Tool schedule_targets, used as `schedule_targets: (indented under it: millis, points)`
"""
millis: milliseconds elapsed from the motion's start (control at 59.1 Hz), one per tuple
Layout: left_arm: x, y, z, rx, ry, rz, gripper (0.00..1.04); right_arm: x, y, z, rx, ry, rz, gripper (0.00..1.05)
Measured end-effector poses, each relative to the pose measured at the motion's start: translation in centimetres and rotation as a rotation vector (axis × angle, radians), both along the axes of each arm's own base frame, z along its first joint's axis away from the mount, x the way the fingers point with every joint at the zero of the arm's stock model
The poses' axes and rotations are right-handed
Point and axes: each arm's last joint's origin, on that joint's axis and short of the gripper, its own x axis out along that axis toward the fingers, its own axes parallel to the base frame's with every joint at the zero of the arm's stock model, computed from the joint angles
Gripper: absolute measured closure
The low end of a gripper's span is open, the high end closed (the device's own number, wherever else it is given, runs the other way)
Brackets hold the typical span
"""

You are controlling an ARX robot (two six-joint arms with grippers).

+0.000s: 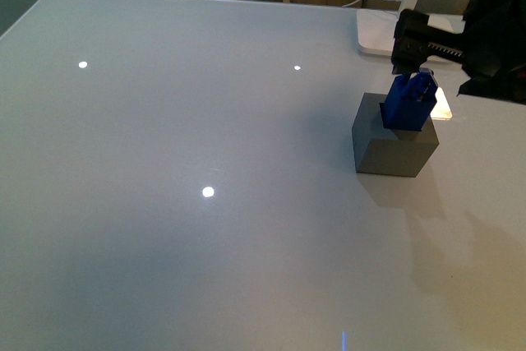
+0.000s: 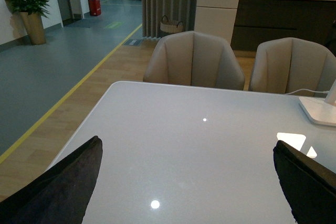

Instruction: Insert blue part into gray base

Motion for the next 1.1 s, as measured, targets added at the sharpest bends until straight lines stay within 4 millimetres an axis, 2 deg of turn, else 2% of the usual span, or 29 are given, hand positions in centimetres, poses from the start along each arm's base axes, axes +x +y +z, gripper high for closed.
schedule_targets:
  millis: [169,304,423,524,609,660,778,947,1099]
  points:
    - [0.0,0.0,0.0,0.0,0.0,0.0,0.07,-3.0,-0.6,4.7,0.001,-0.146,0.0,0.09]
    - [0.0,0.0,0.0,0.0,0.0,0.0,0.07,-4.3,-0.9,6.9,-0.007,-0.213,-0.003,0.09]
    - [0.0,0.0,0.0,0.0,0.0,0.0,0.07,-5.1,-1.5,5.5,-0.111,-0.531,-0.004,0.25]
    - [0.0,0.0,0.0,0.0,0.0,0.0,0.07,-8.3,-2.5,3.9,-0.149,-0.724,0.007,0.42]
    - [0.0,0.0,0.0,0.0,0.0,0.0,0.07,-11.1,-3.4,5.2,-0.16,-0.857,-0.003,0.6]
    - [0.0,0.0,0.0,0.0,0.0,0.0,0.07,-12.8,-4.1,5.7,-0.167,-0.888,-0.012,0.73]
    - [0.0,0.0,0.0,0.0,0.0,0.0,0.07,-16.3,-4.8,4.3,-0.183,-0.85,0.008,1.03]
    - [0.0,0.0,0.0,0.0,0.0,0.0,0.07,-19.1,-5.7,3.3,-0.177,-0.849,0.016,1.03]
    - [0.0,0.0,0.0,0.0,0.0,0.0,0.07,-21.2,-6.5,3.4,-0.183,-0.854,0.001,1.03]
